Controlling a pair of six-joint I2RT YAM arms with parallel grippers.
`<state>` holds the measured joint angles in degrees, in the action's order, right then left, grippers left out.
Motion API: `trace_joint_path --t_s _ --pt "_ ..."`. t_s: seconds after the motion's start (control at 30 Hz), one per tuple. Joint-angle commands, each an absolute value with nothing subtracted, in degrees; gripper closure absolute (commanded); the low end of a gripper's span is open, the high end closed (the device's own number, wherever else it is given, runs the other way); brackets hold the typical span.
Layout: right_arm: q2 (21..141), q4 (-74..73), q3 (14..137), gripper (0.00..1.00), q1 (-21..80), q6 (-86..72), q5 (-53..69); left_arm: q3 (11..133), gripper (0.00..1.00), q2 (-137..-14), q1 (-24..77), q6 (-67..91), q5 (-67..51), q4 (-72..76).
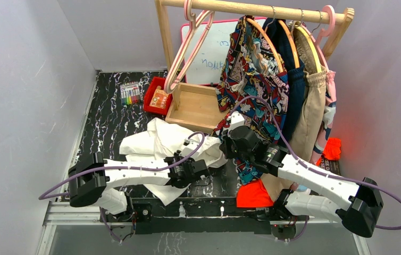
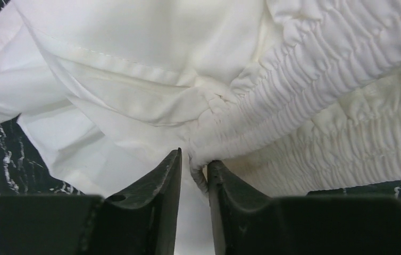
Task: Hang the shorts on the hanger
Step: Adjust the shorts at the center of the board.
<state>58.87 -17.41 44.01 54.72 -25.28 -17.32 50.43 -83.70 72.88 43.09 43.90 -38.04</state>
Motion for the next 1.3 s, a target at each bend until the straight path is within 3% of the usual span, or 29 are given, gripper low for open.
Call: trace_joint_path --t_s 0.0,0.13,0.2,0.33,0.43,1.0,1.07,1.27 --pt "57.15 -15.03 44.02 1.0 54.4 -25.58 -16.71 49.4 0.98 -79.94 73.03 49.19 50.55 -43.46" --pt "57.43 -15.22 44.2 1.0 54.35 -26.06 -15.18 48.68 1.0 -76.01 71.94 55.33 52.75 -47.08" --pt "57.63 -15.46 44.13 0.86 54.4 -26.86 -14.76 48.25 1.0 -72.98 71.55 55.11 52.5 -45.88" --pt "57.25 -16.0 44.27 0.46 54.39 -29.71 -14.7 48.15 1.0 -67.76 70.83 55.16 52.21 -44.38" --pt "56.59 -17.04 44.47 0.35 54.4 -33.23 -15.03 48.15 1.0 -65.05 70.57 55.84 52.04 -44.32" --pt "54.53 -16.05 31.01 0.31 54.4 -47.69 -4.96 49.75 1.0 -65.04 70.37 61.54 52.05 -46.93" --pt "55.47 -13.57 29.67 0.34 54.36 -48.19 -3.93 49.81 1.0 -64.97 70.23 61.85 52.31 -47.29" --pt "60.77 -10.06 30.52 0.55 54.4 -47.92 -4.49 51.2 1.0 -63.27 70.31 63.5 53.35 -50.48"
